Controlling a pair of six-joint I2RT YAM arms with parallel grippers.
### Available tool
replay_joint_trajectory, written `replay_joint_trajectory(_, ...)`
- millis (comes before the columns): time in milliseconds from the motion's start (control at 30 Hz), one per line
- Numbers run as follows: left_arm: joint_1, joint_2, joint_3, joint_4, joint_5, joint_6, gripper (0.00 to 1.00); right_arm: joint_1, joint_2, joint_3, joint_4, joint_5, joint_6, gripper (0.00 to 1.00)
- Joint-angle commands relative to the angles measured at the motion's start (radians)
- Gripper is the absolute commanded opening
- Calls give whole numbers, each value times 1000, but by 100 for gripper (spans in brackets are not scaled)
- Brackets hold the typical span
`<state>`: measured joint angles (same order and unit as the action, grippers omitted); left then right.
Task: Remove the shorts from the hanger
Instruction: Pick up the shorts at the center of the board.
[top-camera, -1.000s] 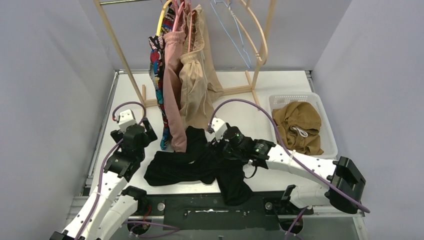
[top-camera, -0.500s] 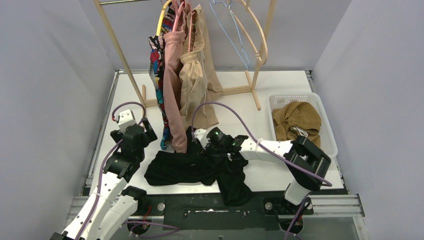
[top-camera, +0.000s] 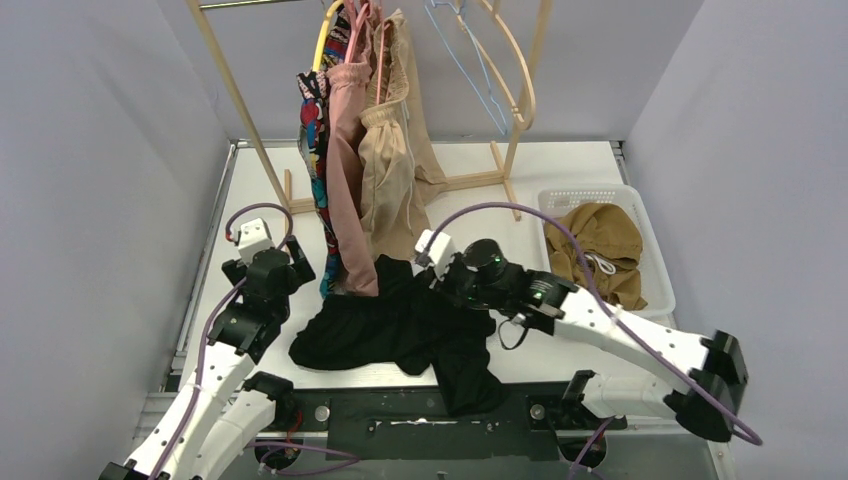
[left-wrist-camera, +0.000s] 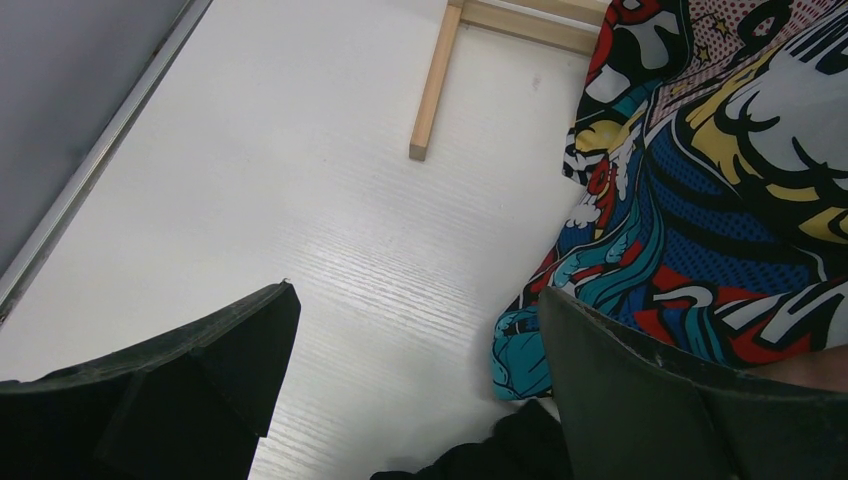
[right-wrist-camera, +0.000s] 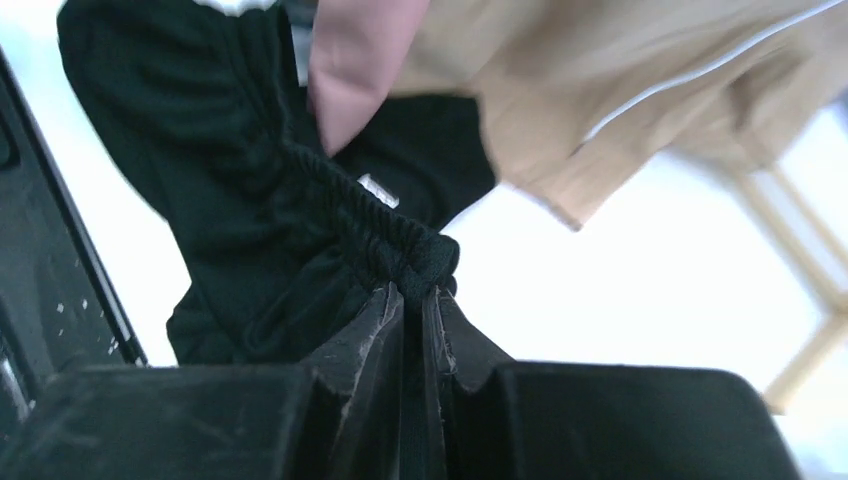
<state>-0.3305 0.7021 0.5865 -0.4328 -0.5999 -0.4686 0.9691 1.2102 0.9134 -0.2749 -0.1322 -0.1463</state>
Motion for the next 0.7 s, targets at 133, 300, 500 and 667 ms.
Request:
replay_joint_trajectory(133, 5, -9, 47, 39, 6, -1, 91, -8, -266, 149, 49, 225, -133, 0)
replay_joint_trajectory(300, 5, -8, 48, 36, 6, -1, 91, -10, -339, 23, 63, 165, -16, 0)
replay_joint_trajectory(500, 5, -15, 47, 38, 5, -1, 91, 46, -265, -165, -37, -78, 377, 0)
replay_joint_trajectory(667, 6, -3, 47, 44, 15, 1, 91, 159, -200, -225, -28, -267, 497, 2)
